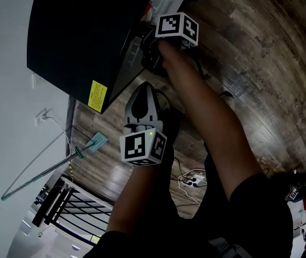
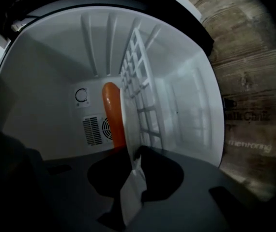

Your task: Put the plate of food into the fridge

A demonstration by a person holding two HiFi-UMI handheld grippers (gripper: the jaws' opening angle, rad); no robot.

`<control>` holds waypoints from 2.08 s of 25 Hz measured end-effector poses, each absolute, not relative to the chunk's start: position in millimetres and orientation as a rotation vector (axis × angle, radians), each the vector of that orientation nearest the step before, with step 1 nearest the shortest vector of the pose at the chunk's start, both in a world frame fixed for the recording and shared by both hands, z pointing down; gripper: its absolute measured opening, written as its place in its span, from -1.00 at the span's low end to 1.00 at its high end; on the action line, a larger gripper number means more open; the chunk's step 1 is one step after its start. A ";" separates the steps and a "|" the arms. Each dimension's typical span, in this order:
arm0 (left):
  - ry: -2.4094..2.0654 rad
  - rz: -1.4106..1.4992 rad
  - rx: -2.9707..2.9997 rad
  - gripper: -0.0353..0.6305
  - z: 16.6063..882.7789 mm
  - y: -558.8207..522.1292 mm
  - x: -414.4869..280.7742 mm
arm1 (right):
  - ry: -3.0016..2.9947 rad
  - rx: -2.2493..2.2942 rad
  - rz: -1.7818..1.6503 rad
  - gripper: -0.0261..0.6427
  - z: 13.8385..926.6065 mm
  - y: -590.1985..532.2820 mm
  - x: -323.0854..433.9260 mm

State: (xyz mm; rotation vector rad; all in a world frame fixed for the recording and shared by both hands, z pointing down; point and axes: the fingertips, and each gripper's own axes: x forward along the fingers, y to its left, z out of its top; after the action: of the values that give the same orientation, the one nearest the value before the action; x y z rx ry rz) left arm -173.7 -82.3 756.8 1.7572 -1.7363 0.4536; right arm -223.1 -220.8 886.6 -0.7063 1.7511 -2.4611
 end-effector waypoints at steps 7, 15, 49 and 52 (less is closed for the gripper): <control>-1.712 0.482 1.756 -0.89 755.0 -69.3 -177.4 | 1.762 -0.770 -2.371 -0.39 875.6 -215.6 -230.4; -1.638 0.496 1.773 -0.90 755.4 -59.2 -166.1 | 2.530 -0.939 -2.023 -0.19 872.7 -198.1 -219.1; -1.464 0.487 1.957 -0.90 626.8 -112.8 -82.8 | 2.652 -1.450 -1.535 -0.88 646.8 -125.0 -9.5; -1.428 0.464 1.967 -0.90 573.9 -124.6 -72.0 | 2.611 -1.529 -1.431 -0.88 575.7 -127.7 4.8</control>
State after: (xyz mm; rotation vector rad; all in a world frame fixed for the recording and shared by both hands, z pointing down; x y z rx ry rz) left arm -72.0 -124.6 573.9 1.9667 -1.4284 0.4636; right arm 4.8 -127.7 575.7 -1.5290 2.6109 -1.4311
